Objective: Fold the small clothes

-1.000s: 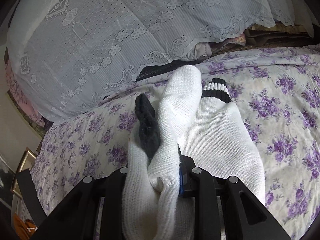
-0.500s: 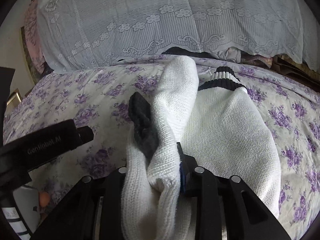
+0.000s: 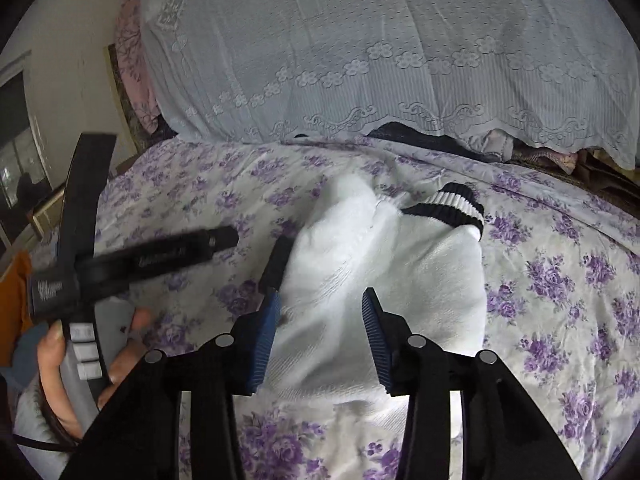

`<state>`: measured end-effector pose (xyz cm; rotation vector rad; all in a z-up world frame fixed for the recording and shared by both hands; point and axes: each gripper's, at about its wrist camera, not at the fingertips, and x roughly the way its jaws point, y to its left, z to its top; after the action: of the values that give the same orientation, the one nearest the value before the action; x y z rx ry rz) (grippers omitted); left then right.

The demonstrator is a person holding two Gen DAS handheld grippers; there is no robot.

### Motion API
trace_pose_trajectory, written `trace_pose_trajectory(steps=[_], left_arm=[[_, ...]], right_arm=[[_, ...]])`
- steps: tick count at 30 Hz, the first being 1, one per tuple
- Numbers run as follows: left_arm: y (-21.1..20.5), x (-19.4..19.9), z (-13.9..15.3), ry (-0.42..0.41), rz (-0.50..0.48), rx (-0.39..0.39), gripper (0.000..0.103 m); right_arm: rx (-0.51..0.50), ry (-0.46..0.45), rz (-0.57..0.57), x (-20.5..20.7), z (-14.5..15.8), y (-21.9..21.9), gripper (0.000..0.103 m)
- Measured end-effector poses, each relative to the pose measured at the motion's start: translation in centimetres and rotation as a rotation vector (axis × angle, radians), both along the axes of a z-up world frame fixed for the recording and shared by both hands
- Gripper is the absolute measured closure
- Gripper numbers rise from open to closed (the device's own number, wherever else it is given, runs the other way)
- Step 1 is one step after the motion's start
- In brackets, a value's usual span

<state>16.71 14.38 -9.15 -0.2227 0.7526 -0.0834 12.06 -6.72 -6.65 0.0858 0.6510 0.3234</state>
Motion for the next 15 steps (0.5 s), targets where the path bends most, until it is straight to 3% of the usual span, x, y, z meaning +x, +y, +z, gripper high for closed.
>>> trace_pose_trajectory(steps=[2,4,6,8,10,12,15], left_arm=[[-1.7,-0.5,0.3,-0.021,-0.043,0.06,0.004],[-3.5,-0.5,0.0,-0.024,-0.075,0.123,0.004],[-5.1,0.3,-1.4,0.025,-0.073,0.236,0.004],[-5.7,1.6,-3.9,0.104,-0.057,0.316,0.004],[-4.5,2.3,-4.9,0.135,-0.001,0.293,0.004],[-3.0,3.3,-5.6,0.194,0.034,0.242,0.004],[-2.9,3.7,-6.3,0.206,0.058,0.278,0.004]], right_arm=[[0.058,-0.008,-0.064,1.4,0.4,-1.4,0.064],[0.093,0.024,-0.125,4.0,0.1,-2.1,0.076],[0.141,0.079,-0.137,6.9,-1.1,-2.1,0.086],[0.146,0.14,-0.134,9.9,-2.9,-1.3,0.089],[0.099,0.259,-0.077,12.9,-6.2,0.6,0.094],[0.071,0.228,-0.096,13.8,-7.4,1.3,0.1],[0.084,0.251,-0.088,14.1,-7.1,1.2,0.1]])
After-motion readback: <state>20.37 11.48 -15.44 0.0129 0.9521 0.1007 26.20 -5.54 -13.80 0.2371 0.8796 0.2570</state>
